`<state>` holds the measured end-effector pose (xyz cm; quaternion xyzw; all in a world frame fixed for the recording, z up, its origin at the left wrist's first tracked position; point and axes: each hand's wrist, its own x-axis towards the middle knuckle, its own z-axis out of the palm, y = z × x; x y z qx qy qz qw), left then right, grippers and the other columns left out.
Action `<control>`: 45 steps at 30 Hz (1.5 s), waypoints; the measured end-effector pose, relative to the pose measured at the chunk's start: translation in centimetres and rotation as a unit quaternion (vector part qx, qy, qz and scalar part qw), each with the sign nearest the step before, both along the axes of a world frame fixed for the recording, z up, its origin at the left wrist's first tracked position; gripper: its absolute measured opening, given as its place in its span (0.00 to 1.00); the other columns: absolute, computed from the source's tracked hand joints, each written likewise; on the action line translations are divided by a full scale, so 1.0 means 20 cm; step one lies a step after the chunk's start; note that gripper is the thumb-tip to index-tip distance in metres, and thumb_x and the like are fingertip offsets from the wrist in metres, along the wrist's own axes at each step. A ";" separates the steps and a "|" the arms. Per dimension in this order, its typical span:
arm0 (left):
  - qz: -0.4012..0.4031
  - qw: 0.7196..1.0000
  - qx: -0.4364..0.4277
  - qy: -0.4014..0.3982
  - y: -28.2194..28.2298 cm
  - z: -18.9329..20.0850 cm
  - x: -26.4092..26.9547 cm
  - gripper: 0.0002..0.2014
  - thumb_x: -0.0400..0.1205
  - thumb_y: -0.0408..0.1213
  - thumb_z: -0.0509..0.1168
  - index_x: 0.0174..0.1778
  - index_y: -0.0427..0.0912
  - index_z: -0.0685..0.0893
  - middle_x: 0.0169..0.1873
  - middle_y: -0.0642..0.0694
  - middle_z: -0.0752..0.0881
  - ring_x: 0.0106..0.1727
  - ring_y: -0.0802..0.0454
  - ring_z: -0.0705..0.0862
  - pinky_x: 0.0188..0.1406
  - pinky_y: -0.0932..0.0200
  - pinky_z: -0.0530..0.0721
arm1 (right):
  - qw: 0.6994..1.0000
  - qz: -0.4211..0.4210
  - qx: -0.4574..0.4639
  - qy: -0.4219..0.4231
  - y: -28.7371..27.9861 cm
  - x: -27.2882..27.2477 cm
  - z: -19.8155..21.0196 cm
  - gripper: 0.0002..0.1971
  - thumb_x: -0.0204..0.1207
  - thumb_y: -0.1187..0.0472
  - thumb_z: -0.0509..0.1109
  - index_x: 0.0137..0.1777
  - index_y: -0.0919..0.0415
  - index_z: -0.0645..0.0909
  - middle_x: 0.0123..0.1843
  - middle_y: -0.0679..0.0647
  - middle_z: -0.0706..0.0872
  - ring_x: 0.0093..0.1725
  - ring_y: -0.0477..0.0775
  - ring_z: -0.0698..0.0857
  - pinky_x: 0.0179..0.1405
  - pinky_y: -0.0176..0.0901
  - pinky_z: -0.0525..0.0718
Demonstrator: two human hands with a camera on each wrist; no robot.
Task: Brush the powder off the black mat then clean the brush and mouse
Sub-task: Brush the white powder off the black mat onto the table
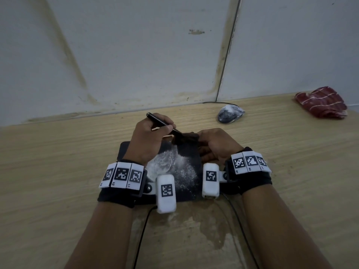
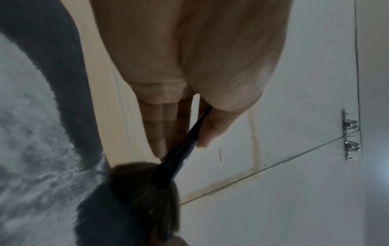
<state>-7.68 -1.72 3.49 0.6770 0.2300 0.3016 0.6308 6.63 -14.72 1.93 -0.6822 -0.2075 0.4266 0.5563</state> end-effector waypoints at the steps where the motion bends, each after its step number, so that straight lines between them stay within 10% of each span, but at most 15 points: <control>1: -0.004 1.000 -0.009 0.016 0.01 0.01 0.00 0.08 0.82 0.20 0.64 0.42 0.35 0.84 0.44 0.36 0.89 0.54 0.36 0.89 0.48 0.51 0.90 | 1.000 0.003 -0.002 -0.004 -0.01 0.01 0.00 0.09 0.84 0.65 0.63 0.49 0.68 0.84 0.37 0.63 0.87 0.30 0.58 0.87 0.30 0.46 0.88; 17: 0.022 0.999 -0.034 0.012 -0.04 0.01 0.06 0.10 0.79 0.19 0.62 0.38 0.36 0.82 0.42 0.32 0.88 0.51 0.33 0.89 0.58 0.35 0.87 | 1.000 -0.011 0.001 -0.012 -0.03 0.07 -0.01 0.10 0.84 0.68 0.67 0.40 0.59 0.79 0.32 0.56 0.85 0.25 0.53 0.85 0.25 0.45 0.85; 27: 0.088 0.993 -0.034 -0.071 -0.02 0.01 0.05 0.11 0.83 0.22 0.63 0.41 0.42 0.82 0.47 0.37 0.88 0.54 0.41 0.87 0.55 0.53 0.86 | 0.999 -0.020 0.026 -0.007 -0.04 0.09 0.01 0.10 0.84 0.66 0.67 0.40 0.57 0.79 0.30 0.52 0.85 0.25 0.50 0.83 0.24 0.41 0.82; 41: 0.065 0.996 -0.017 -0.061 0.01 0.01 0.05 0.06 0.79 0.28 0.68 0.40 0.43 0.85 0.46 0.34 0.88 0.57 0.34 0.87 0.59 0.42 0.88 | 0.996 -0.074 0.041 -0.013 0.00 0.10 0.02 0.10 0.83 0.67 0.68 0.40 0.57 0.80 0.33 0.53 0.84 0.25 0.49 0.81 0.31 0.41 0.77; 45: -0.013 0.999 -0.037 0.023 0.01 0.01 0.05 0.04 0.80 0.22 0.67 0.43 0.33 0.84 0.45 0.33 0.85 0.53 0.29 0.89 0.45 0.49 0.90 | 0.996 -0.082 0.035 -0.019 -0.01 0.11 0.02 0.10 0.83 0.68 0.68 0.39 0.57 0.80 0.35 0.53 0.84 0.26 0.49 0.82 0.28 0.40 0.80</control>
